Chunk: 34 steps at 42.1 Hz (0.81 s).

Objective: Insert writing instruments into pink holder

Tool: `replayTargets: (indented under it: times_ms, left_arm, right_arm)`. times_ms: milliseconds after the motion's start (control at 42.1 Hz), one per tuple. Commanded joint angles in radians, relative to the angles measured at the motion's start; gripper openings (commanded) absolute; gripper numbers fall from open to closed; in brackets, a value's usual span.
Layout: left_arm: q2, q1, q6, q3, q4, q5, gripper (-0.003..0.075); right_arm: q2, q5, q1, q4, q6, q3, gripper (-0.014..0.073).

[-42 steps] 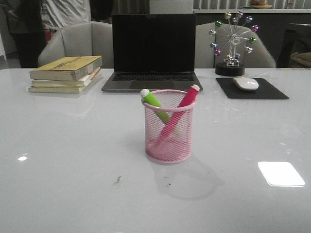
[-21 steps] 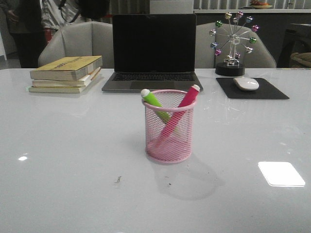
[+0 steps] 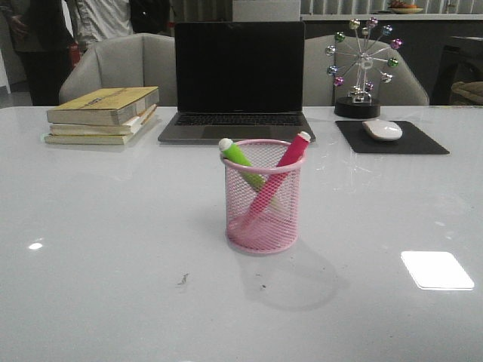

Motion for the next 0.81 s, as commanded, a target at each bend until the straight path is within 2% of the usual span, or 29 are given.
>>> replayTargets:
  times_ms: [0,143,262,333,476,594,713,785]
  left_arm:
    - [-0.019,-0.006,-0.003,0.004,-0.011,-0.091,0.0097]
    - [-0.019,-0.004,-0.003,0.004,-0.011,-0.091,0.0097]
    - [-0.019,-0.004,-0.003,0.004,-0.011,-0.091,0.0097]
    - [-0.019,-0.004,-0.003,0.004,-0.011,-0.091,0.0097]
    - [-0.019,-0.004,-0.003,0.004,-0.011,-0.091,0.0097]
    - [-0.019,-0.004,-0.003,0.004,-0.011,-0.091,0.0097]
    - [-0.019,-0.004,-0.003,0.004,-0.011,-0.091,0.0097]
    - [-0.019,-0.004,-0.003,0.004,-0.011,-0.091,0.0097]
  right_arm:
    - [-0.030,-0.070,-0.011,-0.008,-0.011,-0.012,0.0067]
    - [-0.144,-0.123,-0.126,-0.011,-0.071,0.058,0.0067]
    - [-0.283,-0.303,-0.240,0.012,-0.160,0.189,0.0067]
    - [-0.427,-0.518,-0.360,0.012,-0.161,0.357,0.0067]
    - [-0.565,-0.725,-0.493,0.046,-0.158,0.543,0.0067]
    - [-0.639,-0.888,-0.569,0.103,-0.158,0.674,0.0067]
    - [-0.668,-1.026,-0.593,0.119,-0.158,0.768,0.0067]
    - [-0.668,-0.998,-0.593,0.119,-0.158,0.760,0.0067]
